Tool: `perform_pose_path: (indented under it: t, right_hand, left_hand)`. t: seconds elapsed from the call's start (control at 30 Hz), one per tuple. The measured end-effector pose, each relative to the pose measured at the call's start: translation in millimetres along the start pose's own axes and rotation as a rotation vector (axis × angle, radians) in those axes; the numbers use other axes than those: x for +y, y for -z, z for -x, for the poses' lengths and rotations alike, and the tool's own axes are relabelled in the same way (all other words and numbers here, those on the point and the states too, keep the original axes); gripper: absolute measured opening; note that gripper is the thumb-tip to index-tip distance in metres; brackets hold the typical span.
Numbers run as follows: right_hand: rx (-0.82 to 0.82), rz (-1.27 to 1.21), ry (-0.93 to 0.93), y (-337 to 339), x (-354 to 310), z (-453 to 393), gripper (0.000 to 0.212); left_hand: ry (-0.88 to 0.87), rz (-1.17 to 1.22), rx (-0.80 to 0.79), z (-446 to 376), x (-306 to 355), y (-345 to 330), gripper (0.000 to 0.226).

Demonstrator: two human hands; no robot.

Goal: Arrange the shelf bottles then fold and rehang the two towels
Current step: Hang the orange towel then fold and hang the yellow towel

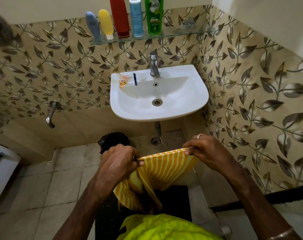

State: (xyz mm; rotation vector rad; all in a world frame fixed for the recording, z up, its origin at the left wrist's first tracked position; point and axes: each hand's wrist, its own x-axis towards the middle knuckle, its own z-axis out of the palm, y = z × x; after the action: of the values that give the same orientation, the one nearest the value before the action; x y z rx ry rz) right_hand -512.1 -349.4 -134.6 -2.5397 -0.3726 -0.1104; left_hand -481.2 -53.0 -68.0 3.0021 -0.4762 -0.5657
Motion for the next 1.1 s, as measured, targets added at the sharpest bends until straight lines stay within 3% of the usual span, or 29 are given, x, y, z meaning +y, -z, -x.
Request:
perform_pose_path:
  t: [0.33, 0.53, 0.67, 0.77, 1.1]
  right_hand:
    - [0.034, 0.115, -0.022, -17, -4, 5, 0.014]
    - [0.094, 0.142, -0.105, -33, -12, 14, 0.041]
    - [0.094, 0.237, -0.172, -35, -18, 16, 0.026]
    - [0.057, 0.083, -0.218, -32, -18, 15, 0.011]
    - [-0.144, -0.489, -0.163, -3, -8, 26, 0.023]
  left_hand:
    - [0.033, 0.061, 0.055, -4, -3, -3, 0.030]
    - [0.026, 0.049, 0.119, -5, 0, -6, 0.030]
    - [0.038, 0.092, 0.157, -8, -1, -10, 0.030]
    - [0.069, 0.158, 0.194, -11, -5, -10, 0.029]
    - [0.140, 0.286, 0.277, -28, -18, -3, 0.027]
